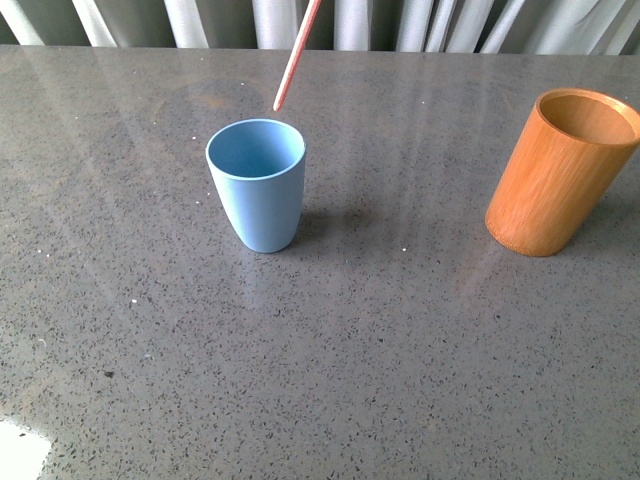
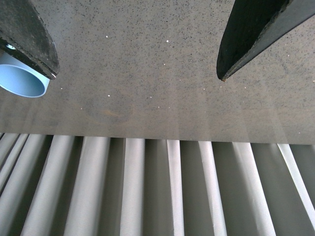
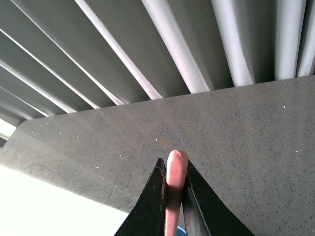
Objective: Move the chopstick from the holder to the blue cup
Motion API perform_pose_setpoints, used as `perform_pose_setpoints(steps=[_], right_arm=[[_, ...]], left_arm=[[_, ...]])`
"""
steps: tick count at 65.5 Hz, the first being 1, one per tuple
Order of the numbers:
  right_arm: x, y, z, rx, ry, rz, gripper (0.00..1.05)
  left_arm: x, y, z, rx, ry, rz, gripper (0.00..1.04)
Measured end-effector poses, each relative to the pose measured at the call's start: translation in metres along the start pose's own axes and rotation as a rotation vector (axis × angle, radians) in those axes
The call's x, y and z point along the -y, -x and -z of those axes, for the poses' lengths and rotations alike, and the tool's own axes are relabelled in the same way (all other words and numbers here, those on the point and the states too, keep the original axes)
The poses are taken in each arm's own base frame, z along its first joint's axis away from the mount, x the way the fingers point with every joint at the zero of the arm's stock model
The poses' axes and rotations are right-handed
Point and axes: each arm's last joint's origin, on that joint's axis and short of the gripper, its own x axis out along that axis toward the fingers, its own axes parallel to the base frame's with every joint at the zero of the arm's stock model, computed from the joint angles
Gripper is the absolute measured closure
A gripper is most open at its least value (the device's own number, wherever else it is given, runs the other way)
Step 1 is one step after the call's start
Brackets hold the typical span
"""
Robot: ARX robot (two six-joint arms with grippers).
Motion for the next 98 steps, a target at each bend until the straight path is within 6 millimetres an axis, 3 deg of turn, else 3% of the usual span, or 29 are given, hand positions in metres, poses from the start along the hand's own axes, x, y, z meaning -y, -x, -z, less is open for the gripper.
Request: perform_pose_setpoints(steps=[20, 48, 60, 73, 90, 94, 98], right_arm=[[-0.005, -0.022, 0.026, -0.056, 0.019, 0.022, 1.01], [-0.012, -0.052, 0.030, -0.048, 0.035, 0.038, 1.01], [-0.010, -0.064, 0.046, -0.067, 0.071, 0.057, 1.01], [-0.004, -0.078, 0.077, -0.121, 0.138, 0.075, 1.01], [0.000, -0.079, 0.099, -0.170, 0.175, 0.089, 1.01], [0.001, -0.079, 0.102, -0.176, 0.179, 0.090, 0.94], [0.003, -0.078, 0.105, -0.186, 0.182, 0.094, 0.78]], left_arm=[[0.000, 0.000, 0.000, 0.000, 0.000, 0.000, 0.09], [0.000, 0.000, 0.000, 0.000, 0.000, 0.000, 0.09], [0.000, 0.000, 0.000, 0.000, 0.000, 0.000, 0.09], [0.000, 0.000, 0.000, 0.000, 0.000, 0.000, 0.09], [0.000, 0.000, 0.000, 0.000, 0.000, 0.000, 0.09], [0.000, 0.000, 0.000, 0.000, 0.000, 0.000, 0.09], [0.000, 0.000, 0.000, 0.000, 0.000, 0.000, 0.09]])
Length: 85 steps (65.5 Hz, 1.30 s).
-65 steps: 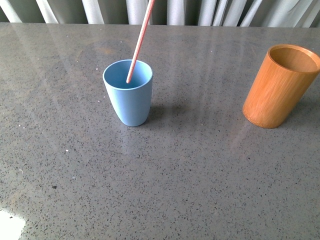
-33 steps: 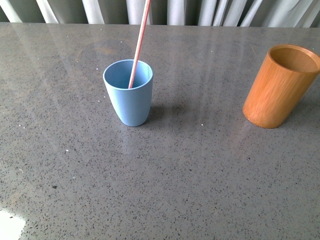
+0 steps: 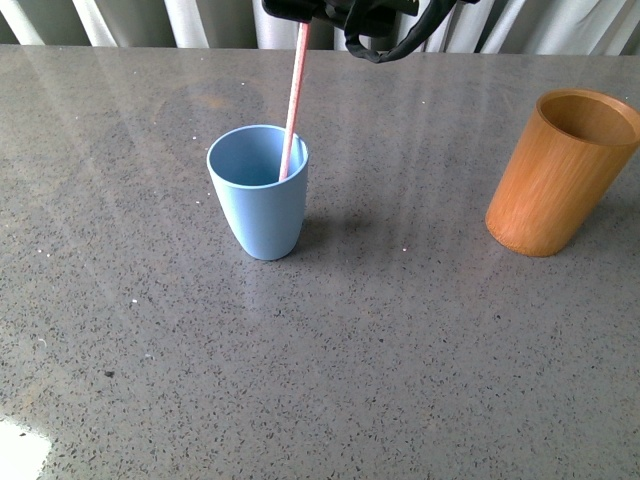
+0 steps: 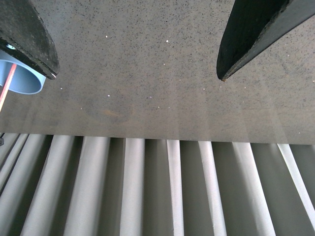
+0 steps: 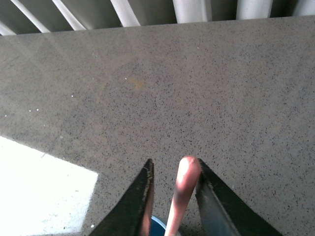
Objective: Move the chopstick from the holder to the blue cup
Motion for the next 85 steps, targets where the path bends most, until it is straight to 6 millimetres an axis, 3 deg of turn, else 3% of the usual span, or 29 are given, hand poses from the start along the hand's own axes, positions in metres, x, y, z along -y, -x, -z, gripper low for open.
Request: perform_pose_setpoints(steps=[6, 17, 26, 32, 40, 58, 63, 69, 74, 85], right_arm=[[0.001, 0.000, 0.003, -0.007, 0.002, 0.000, 0.57], [0.004, 0.002, 0.002, 0.000, -0.010, -0.002, 0.31], [0.015, 0.015, -0.010, 0.044, -0.051, 0.001, 0.09], [0.027, 0.029, -0.023, 0.097, -0.081, 0.009, 0.09], [0.068, 0.075, -0.043, 0.222, -0.112, 0.071, 0.09], [0.111, 0.152, -0.031, 0.329, -0.068, 0.114, 0.09], [0.118, 0.164, -0.024, 0.343, -0.070, 0.128, 0.09], [0.130, 0.178, -0.011, 0.484, 0.057, 0.231, 0.28], [0.140, 0.185, 0.007, 0.482, 0.114, 0.256, 0.42], [0.160, 0.204, 0.048, 0.461, 0.161, 0.271, 0.85]], left_arm=[[0.000, 0.000, 0.000, 0.000, 0.000, 0.000, 0.09], [0.000, 0.000, 0.000, 0.000, 0.000, 0.000, 0.09], [0.000, 0.000, 0.000, 0.000, 0.000, 0.000, 0.09], [0.000, 0.000, 0.000, 0.000, 0.000, 0.000, 0.09], [0.000, 0.000, 0.000, 0.000, 0.000, 0.000, 0.09], [0.000, 0.000, 0.000, 0.000, 0.000, 0.000, 0.09], [0.000, 0.000, 0.000, 0.000, 0.000, 0.000, 0.09], [0.000, 0.000, 0.000, 0.000, 0.000, 0.000, 0.09], [0.000, 0.000, 0.000, 0.000, 0.000, 0.000, 0.09], [0.000, 0.000, 0.000, 0.000, 0.000, 0.000, 0.09]])
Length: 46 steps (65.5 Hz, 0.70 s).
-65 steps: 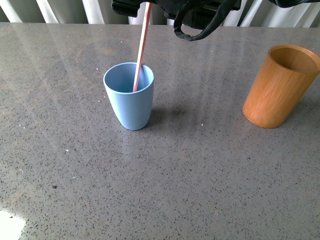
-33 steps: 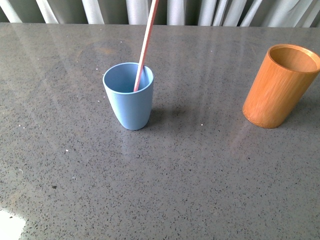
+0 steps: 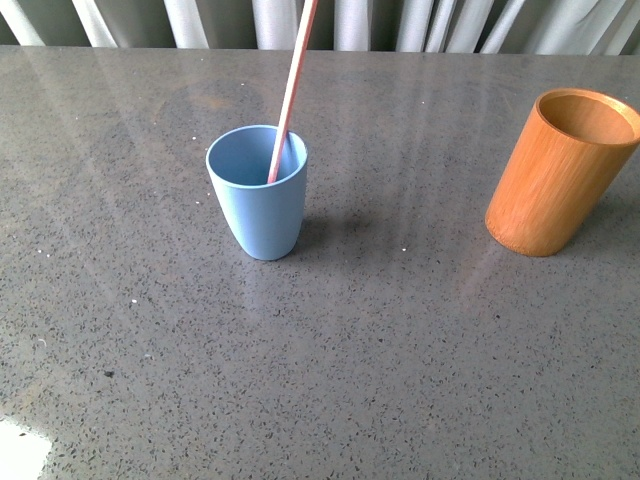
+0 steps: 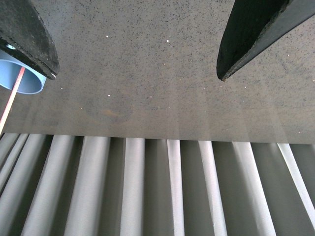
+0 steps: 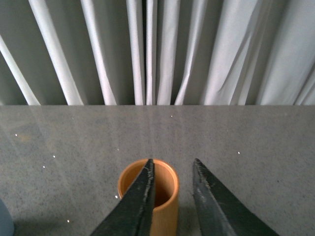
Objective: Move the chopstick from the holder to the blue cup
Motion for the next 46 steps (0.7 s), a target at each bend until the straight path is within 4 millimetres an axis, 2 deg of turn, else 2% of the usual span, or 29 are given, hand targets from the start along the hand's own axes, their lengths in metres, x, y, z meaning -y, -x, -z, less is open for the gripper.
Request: perform_pose_setpoints(steps=[5, 8, 32, 46], right_arm=[[0.005, 0.009, 0.007, 0.000, 0.005, -0.002, 0.99], [0.007, 0.013, 0.010, 0.002, 0.011, -0.001, 1.03], [0.026, 0.041, 0.031, 0.002, 0.010, 0.003, 1.03], [0.027, 0.052, 0.038, 0.001, 0.010, 0.002, 1.03]], left_arm=[[0.000, 0.000, 0.000, 0.000, 0.000, 0.000, 0.09], [0.000, 0.000, 0.000, 0.000, 0.000, 0.000, 0.09], [0.000, 0.000, 0.000, 0.000, 0.000, 0.000, 0.09], [0.000, 0.000, 0.000, 0.000, 0.000, 0.000, 0.09]])
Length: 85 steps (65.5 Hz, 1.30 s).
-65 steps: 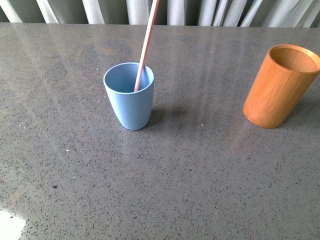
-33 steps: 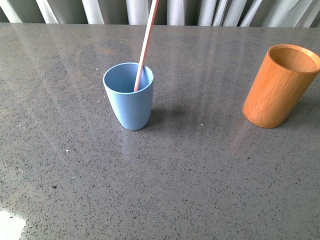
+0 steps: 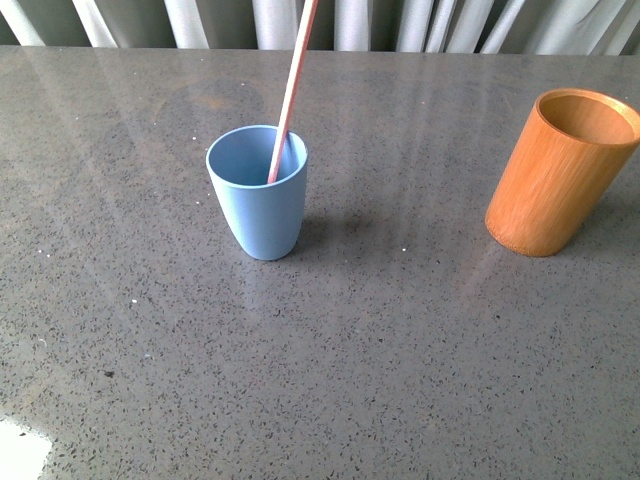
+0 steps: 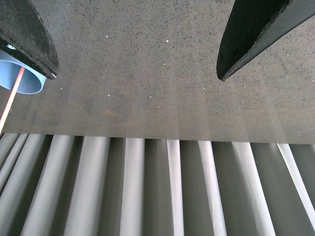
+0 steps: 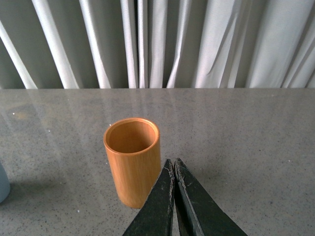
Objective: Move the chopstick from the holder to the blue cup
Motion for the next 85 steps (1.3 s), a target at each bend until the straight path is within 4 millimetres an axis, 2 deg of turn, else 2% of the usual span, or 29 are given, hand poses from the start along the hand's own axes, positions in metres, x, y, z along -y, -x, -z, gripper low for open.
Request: perform_pose_setpoints(steps=[16, 76, 85], right_arm=[[0.000, 0.010, 0.007, 0.013, 0.000, 0.001, 1.03], [0.000, 0.031, 0.005, 0.033, 0.000, 0.001, 1.03], [0.000, 0.042, 0.008, 0.026, 0.000, 0.002, 1.03]], left_arm=[[0.000, 0.000, 0.000, 0.000, 0.000, 0.000, 0.09], [0.000, 0.000, 0.000, 0.000, 0.000, 0.000, 0.09], [0.000, 0.000, 0.000, 0.000, 0.000, 0.000, 0.09]])
